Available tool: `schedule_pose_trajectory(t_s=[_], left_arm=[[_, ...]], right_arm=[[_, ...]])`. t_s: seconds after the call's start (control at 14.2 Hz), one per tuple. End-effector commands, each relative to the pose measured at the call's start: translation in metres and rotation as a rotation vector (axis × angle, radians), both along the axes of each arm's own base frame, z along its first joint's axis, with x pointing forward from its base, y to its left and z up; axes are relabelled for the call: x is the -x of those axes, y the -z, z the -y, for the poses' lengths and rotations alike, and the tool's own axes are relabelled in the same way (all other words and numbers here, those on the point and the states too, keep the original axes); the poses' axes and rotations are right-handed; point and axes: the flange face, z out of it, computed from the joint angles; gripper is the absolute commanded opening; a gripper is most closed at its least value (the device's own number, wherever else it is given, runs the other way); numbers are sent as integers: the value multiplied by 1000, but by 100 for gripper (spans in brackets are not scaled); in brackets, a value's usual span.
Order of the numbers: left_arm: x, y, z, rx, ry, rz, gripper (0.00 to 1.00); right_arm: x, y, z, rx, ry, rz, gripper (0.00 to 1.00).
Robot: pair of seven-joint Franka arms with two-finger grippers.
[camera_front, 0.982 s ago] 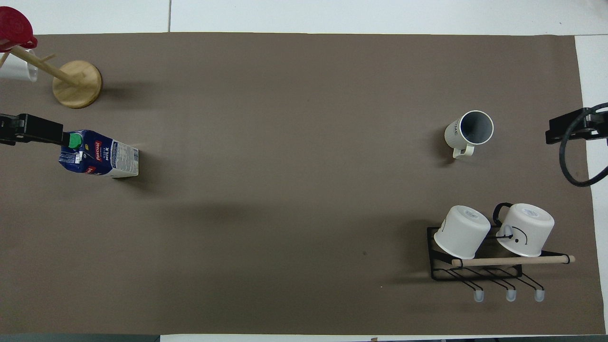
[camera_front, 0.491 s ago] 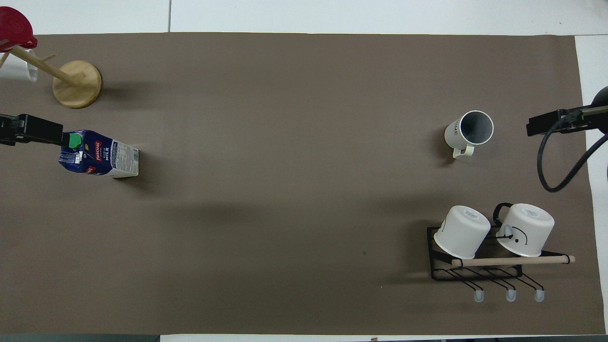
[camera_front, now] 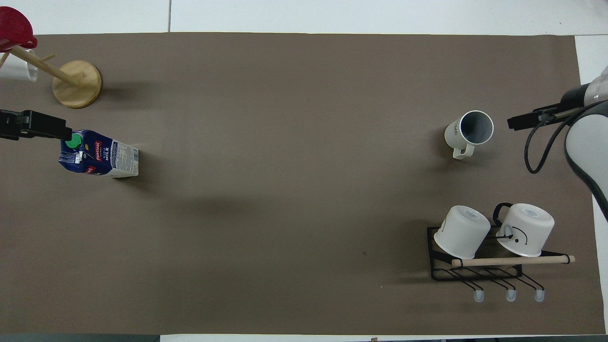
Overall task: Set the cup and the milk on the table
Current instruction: 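Reach the right gripper down and grasp the white mug's rim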
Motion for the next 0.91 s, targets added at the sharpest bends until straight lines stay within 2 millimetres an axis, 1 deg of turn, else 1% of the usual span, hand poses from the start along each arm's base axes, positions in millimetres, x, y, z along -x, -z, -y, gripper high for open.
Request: schedule_pose_trajectory(t_s=[0.0, 0.07, 0.14, 0.28, 0.35, 0.42, 0.49, 0.56, 0.63, 0.7, 0.77, 0.84], left_arm=[[-1, 36, -13, -14, -14, 22, 100], [-2, 48, -13, -14, -15, 22, 100], [-3, 56, -14, -14, -18, 21, 100], [-6, 73, -16, -14, -24, 30, 100], [-8, 82, -22, -15, -34, 40, 100], [-9, 89, -24, -15, -40, 45, 100], [-8, 103, -31, -15, -51, 36, 100], [-8, 109, -36, -16, -60, 37, 100], [-9, 111, -38, -16, -64, 39, 100], [-8, 118, -45, -16, -79, 34, 100], [-9, 123, -45, -15, -89, 35, 100], [-8, 125, -45, -14, -113, 31, 100]], right_arm=[[10, 32, -7, -18, -13, 40, 100], [9, 41, -10, -15, -16, 46, 100], [6, 53, -10, -17, -15, 37, 100], [3, 67, -9, -36, -8, 30, 100], [1, 70, -11, -38, -4, 45, 100], [1, 76, -17, -37, -11, 48, 100], [-2, 89, -18, -35, -9, 43, 100], [-4, 96, -16, -34, -6, 39, 100], [-4, 95, -16, -34, -6, 41, 100], [-5, 94, -17, -34, -7, 44, 91], [-7, 92, -15, -34, -5, 47, 74], [-9, 90, -16, -35, -8, 44, 49]])
